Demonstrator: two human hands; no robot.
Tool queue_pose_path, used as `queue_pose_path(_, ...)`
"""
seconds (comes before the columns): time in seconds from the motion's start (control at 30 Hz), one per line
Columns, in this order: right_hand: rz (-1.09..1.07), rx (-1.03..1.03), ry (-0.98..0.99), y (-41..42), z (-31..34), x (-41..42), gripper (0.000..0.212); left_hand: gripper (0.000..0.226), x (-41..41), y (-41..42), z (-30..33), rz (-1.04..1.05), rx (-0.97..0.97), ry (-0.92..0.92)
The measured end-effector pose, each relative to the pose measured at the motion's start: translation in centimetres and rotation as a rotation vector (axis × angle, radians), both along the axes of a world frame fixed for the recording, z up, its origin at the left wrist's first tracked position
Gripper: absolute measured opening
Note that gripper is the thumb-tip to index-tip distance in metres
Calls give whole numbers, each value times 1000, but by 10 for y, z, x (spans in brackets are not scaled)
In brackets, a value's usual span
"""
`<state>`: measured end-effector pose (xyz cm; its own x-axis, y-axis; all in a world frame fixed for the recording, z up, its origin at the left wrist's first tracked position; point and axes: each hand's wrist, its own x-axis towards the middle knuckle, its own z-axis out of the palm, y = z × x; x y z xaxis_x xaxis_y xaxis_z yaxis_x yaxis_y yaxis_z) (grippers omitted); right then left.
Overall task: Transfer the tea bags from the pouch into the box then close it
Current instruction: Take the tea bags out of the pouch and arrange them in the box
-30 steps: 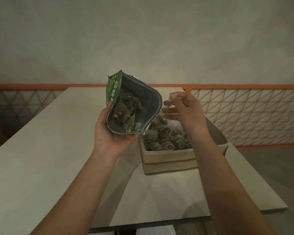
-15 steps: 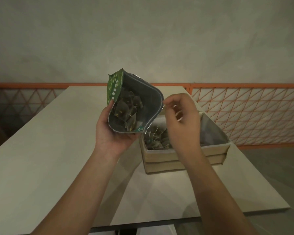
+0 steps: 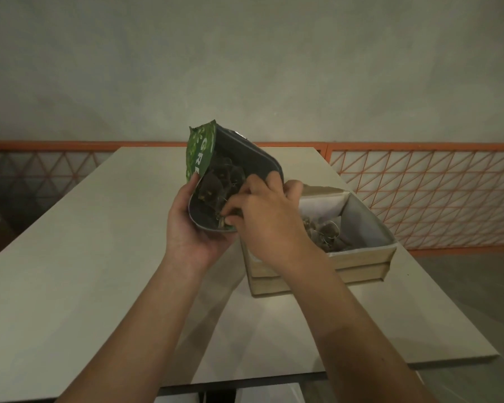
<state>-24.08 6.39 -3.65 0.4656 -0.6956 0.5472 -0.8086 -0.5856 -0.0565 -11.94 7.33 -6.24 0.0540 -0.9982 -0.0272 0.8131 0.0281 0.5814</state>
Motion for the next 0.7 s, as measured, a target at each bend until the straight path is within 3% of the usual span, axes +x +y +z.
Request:
queue_pose_path(0.13, 78, 7, -244, -1, 0, -5, 9, 54, 0, 1, 0, 9, 2, 14)
queue_pose_path(0.27, 217, 192, -622, 0, 11, -18, 2, 51, -1, 1, 1, -6, 13, 28)
queue_pose_path(0.37, 355, 340, -950, 4, 25, -34, 8, 48, 2, -1, -1, -34, 11, 48)
queue_pose_path(0.47, 383, 323, -1146, 2, 31, -54, 8, 50, 5, -3, -3, -71, -7, 68)
queue_pose_path(0.6, 285, 314, -1190, -8, 18, -71, 12, 50, 4, -2, -3, -103, -24, 101)
queue_pose_path(0.7, 88, 381, -925, -17, -1, -73, 10, 52, 4, -2, -4, -101, -23, 82)
